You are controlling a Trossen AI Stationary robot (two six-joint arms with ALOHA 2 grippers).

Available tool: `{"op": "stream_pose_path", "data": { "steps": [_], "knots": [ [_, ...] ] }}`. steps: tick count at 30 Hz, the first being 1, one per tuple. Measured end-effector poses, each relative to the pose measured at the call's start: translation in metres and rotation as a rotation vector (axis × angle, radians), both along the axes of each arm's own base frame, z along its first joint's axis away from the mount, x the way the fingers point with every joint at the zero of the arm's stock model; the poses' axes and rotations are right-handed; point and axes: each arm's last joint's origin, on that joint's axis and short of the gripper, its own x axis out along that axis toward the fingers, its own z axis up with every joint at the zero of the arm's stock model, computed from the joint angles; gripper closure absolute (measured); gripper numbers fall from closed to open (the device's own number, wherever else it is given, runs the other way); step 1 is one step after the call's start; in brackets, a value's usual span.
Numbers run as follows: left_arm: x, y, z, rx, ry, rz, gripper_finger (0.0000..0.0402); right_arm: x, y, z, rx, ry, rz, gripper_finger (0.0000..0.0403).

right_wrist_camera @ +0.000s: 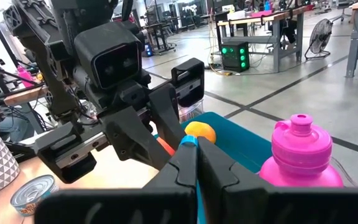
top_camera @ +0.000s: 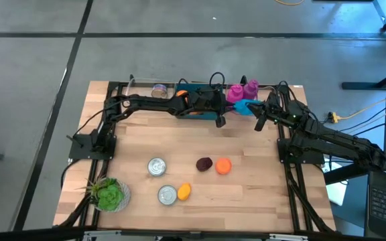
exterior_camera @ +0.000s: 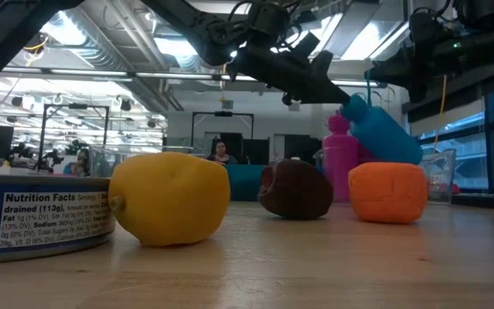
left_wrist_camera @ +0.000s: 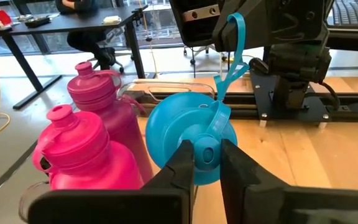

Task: Pick & Place Food Item
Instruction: Adjust the blue water bottle

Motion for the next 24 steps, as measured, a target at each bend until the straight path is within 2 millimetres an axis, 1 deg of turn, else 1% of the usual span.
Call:
{"op": "stream_pose_path", "data": {
  "steps": [6, 16, 20, 24],
  "knots": [
    [0.000, 0.001, 0.000, 0.001, 0.000, 0.001, 0.0382, 0.000, 0.000, 0.000, -0.013, 0.006, 0.001, 0.0396],
    [-0.003, 0.005, 0.002, -0.003, -0.002, -0.015, 0.0384, 0.000, 0.000, 0.004, -0.043, -0.021, 0.012, 0.0342],
    [-0.004, 0.004, 0.005, -0.003, -0.004, -0.015, 0.0384, 0.000, 0.000, 0.004, -0.050, -0.026, 0.012, 0.0300],
    [-0.004, 0.003, 0.005, -0.003, -0.007, -0.024, 0.0384, 0.000, 0.001, 0.011, -0.068, -0.032, 0.044, 0.0234]
  ]
}}
